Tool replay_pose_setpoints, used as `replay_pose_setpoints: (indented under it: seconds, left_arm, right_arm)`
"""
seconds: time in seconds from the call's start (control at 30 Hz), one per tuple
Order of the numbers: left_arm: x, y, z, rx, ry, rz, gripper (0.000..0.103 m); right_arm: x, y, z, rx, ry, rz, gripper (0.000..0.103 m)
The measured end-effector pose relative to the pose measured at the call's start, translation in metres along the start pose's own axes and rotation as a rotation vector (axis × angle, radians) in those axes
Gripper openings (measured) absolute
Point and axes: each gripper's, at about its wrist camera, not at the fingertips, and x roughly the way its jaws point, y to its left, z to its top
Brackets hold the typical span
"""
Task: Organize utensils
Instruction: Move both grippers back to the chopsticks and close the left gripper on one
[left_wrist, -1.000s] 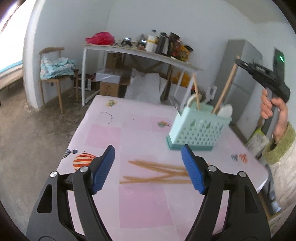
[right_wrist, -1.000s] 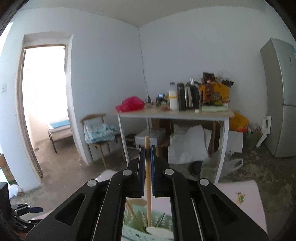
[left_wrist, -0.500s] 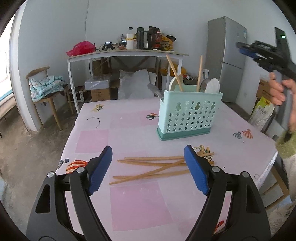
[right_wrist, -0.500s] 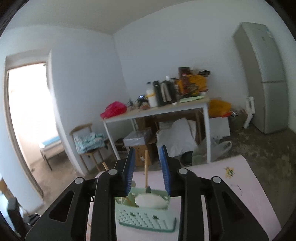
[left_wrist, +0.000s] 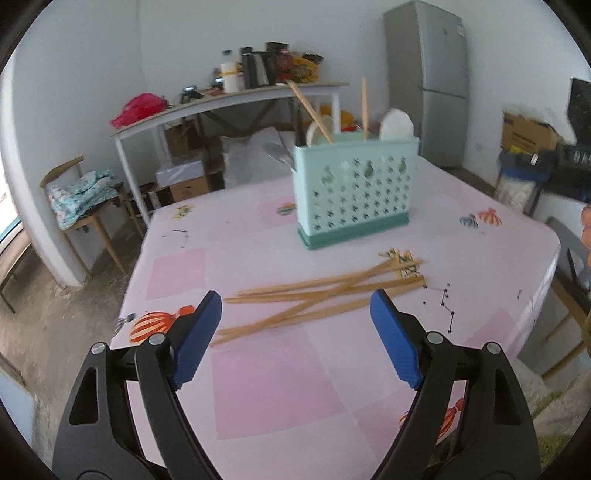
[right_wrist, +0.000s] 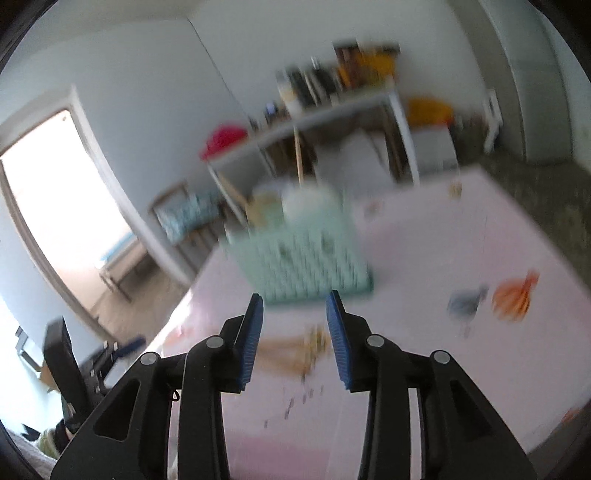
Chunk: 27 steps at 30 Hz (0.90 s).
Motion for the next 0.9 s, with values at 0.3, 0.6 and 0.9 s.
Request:
replay_pose_setpoints:
  seconds: [0.3, 0.6, 0.9]
  left_arm:
    - [0.041, -0.025, 0.006, 0.173, 0.061, -0.140, 0.050]
    - [0.095, -0.051, 0.030, 0.380, 0.146, -0.248, 0.020]
    - [0.134, -0.069, 0.029, 0.501, 0.275, -0.320, 0.018]
  right_arm:
    - [0.058, -0.007, -0.031, 0.072, 0.231, 0.061, 0.035]
    - [0.090, -0.023, -0.040, 0.124, 0.324, 0.098, 0.035]
    - [0.096, -0.038, -0.043, 0.163, 0.337, 0.110, 0.035]
